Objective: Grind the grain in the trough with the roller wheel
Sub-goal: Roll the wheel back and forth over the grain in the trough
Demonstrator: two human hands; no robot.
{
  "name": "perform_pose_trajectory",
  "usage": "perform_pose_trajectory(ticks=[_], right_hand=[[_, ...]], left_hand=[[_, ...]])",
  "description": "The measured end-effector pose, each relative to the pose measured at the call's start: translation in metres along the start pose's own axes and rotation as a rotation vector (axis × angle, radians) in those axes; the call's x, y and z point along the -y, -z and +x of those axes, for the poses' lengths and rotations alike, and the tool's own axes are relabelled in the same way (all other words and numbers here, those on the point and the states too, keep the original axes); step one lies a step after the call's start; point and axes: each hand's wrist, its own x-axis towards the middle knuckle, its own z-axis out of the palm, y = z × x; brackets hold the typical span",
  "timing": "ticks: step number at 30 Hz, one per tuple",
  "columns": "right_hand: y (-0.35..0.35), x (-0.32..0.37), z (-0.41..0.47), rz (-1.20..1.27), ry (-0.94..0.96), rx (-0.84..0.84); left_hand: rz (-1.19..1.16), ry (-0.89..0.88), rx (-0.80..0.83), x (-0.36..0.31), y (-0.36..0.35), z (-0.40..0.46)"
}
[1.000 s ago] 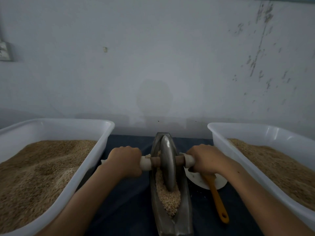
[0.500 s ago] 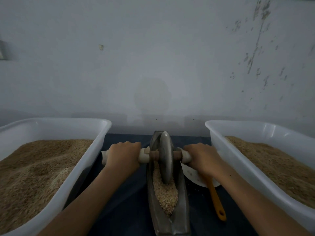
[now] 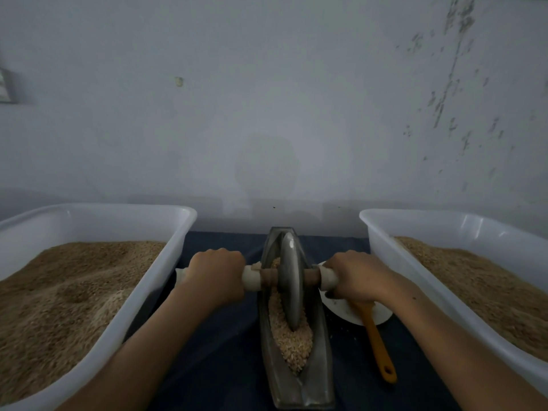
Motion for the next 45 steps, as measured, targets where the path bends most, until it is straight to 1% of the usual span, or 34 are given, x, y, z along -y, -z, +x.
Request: perform_pose_trajectory(ticks=[5,7,9,14,17,20,25,28,30,31,36,38,42,45], right_hand=[[-0.013,0.002,0.003,0.002,-0.019,-0.261],[-0.015,0.002,0.004,-0.002,-0.017,-0.304],[-0.012,0.001,0.004,-0.006,-0.013,-0.254],[0.003,0.0,-0.001,-0.011,0.012,0.032],[0.009,0.001,-0.002,-0.001,0.002,0.094],[0.005,0.001,0.0,-0.02,-0.002,0.046],[-0.008,0.002,0.004,-0.003,-0.014,-0.204],[-0.013,0.003,0.006,-0.01,-0.024,-0.286],[-0.013,0.002,0.006,-0.017,-0.016,-0.278],[-0.011,0.002,0.005,-0.022,-0.008,-0.245],[0.006,0.001,-0.002,-0.005,0.006,0.045],[0.009,0.002,-0.003,0.026,0.001,0.102],[0.007,0.001,-0.001,0.019,-0.004,0.097],[0.0,0.001,0.001,-0.024,0.005,-0.035]], left_hand=[[-0.019,0.028,-0.178,-0.004,-0.005,-0.001],[-0.023,0.028,-0.2,-0.004,-0.006,-0.001],[-0.024,0.021,-0.175,-0.003,-0.006,-0.001],[-0.016,-0.004,0.012,0.001,0.0,0.0],[-0.023,-0.015,0.077,0.003,0.002,0.0],[-0.028,0.002,0.078,0.002,0.001,0.001],[-0.018,0.029,-0.113,-0.002,-0.004,0.001],[-0.029,0.039,-0.184,-0.004,-0.007,0.0],[-0.033,0.033,-0.185,-0.003,-0.007,-0.001],[-0.033,0.024,-0.166,-0.002,-0.006,-0.001],[-0.028,-0.021,0.031,0.002,0.001,-0.001],[-0.021,-0.029,0.076,0.003,0.003,-0.001],[-0.014,-0.017,0.059,0.003,0.002,0.0],[-0.017,0.014,-0.012,-0.001,-0.001,0.0]])
